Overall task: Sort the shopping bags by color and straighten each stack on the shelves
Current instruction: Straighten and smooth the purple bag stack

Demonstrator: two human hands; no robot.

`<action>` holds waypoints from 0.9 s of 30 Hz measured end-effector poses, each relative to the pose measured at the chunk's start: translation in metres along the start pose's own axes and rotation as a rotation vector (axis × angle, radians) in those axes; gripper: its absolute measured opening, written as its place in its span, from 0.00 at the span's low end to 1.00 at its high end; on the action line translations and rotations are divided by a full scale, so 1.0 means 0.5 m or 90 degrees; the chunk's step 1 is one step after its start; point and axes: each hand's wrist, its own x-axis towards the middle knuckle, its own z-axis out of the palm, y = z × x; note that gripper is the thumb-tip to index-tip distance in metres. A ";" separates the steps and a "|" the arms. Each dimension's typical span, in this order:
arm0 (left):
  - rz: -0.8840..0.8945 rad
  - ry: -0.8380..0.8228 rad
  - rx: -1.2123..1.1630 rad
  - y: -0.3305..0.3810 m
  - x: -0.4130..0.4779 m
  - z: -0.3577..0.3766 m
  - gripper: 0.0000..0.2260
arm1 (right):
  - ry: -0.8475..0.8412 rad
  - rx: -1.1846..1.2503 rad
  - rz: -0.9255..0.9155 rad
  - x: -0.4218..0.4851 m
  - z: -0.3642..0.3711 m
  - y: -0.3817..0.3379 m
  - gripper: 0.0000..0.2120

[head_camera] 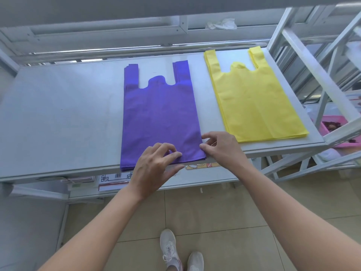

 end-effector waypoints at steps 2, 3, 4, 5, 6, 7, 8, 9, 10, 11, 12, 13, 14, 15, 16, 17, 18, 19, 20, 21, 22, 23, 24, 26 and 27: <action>-0.120 0.073 0.006 -0.006 -0.008 -0.016 0.11 | 0.007 -0.018 -0.019 -0.003 0.005 0.003 0.13; -0.215 0.112 0.015 -0.013 -0.010 -0.026 0.09 | 0.015 -0.026 -0.025 -0.003 0.009 0.004 0.13; -0.324 0.136 0.024 -0.022 -0.010 -0.038 0.09 | 0.030 -0.039 -0.026 0.000 0.013 0.007 0.15; -0.436 0.139 0.024 -0.034 -0.008 -0.048 0.11 | 0.051 -0.051 -0.023 0.003 0.017 0.008 0.17; -0.539 0.122 0.008 -0.044 -0.004 -0.057 0.15 | 0.074 -0.059 -0.015 0.008 0.021 0.007 0.20; -0.622 0.094 -0.019 -0.049 0.002 -0.066 0.20 | 0.092 -0.063 -0.002 0.015 0.024 0.003 0.22; -0.674 0.066 -0.047 -0.052 0.009 -0.075 0.25 | 0.099 -0.066 0.013 0.022 0.029 -0.004 0.25; -0.703 0.042 -0.069 -0.053 0.017 -0.083 0.28 | 0.095 -0.071 0.033 0.029 0.036 -0.014 0.28; -0.723 0.024 -0.086 -0.052 0.027 -0.091 0.31 | 0.083 -0.086 0.051 0.036 0.043 -0.026 0.31; -0.748 0.006 -0.103 -0.056 0.038 -0.094 0.32 | 0.069 -0.110 0.068 0.043 0.051 -0.038 0.32; -0.781 -0.014 -0.125 -0.061 0.050 -0.098 0.32 | 0.054 -0.137 0.081 0.049 0.057 -0.050 0.31; -0.811 -0.035 -0.149 -0.069 0.061 -0.102 0.30 | 0.038 -0.159 0.093 0.056 0.060 -0.061 0.30; -0.825 -0.062 -0.170 -0.079 0.069 -0.105 0.27 | 0.021 -0.170 0.106 0.064 0.061 -0.069 0.29; -0.823 -0.086 -0.189 -0.088 0.074 -0.107 0.22 | 0.003 -0.171 0.117 0.073 0.059 -0.075 0.27; -0.817 -0.102 -0.205 -0.093 0.077 -0.109 0.18 | -0.013 -0.165 0.127 0.082 0.056 -0.080 0.24; -0.810 -0.110 -0.214 -0.093 0.078 -0.110 0.16 | -0.029 -0.157 0.136 0.088 0.052 -0.085 0.21; -0.800 -0.112 -0.212 -0.092 0.076 -0.110 0.15 | -0.044 -0.146 0.146 0.092 0.049 -0.089 0.19; -0.790 -0.109 -0.204 -0.090 0.072 -0.108 0.17 | -0.058 -0.136 0.154 0.093 0.047 -0.092 0.18; -0.778 -0.100 -0.206 -0.087 0.066 -0.105 0.17 | -0.068 -0.133 0.153 0.093 0.046 -0.094 0.18; -0.776 -0.085 -0.239 -0.084 0.058 -0.106 0.18 | -0.070 -0.133 0.143 0.090 0.045 -0.096 0.18; -0.781 -0.071 -0.307 -0.079 0.048 -0.111 0.18 | -0.073 -0.122 0.134 0.084 0.043 -0.097 0.17; -0.787 -0.067 -0.389 -0.077 0.035 -0.115 0.17 | -0.086 -0.089 0.131 0.075 0.038 -0.095 0.15; -0.791 -0.084 -0.461 -0.074 0.018 -0.120 0.16 | -0.109 -0.037 0.136 0.063 0.033 -0.088 0.13; -0.783 -0.153 -0.565 -0.062 -0.012 -0.141 0.12 | -0.179 0.073 0.152 0.035 0.017 -0.072 0.10; -0.775 -0.181 -0.598 -0.059 -0.021 -0.153 0.11 | -0.210 0.122 0.155 0.023 0.007 -0.064 0.11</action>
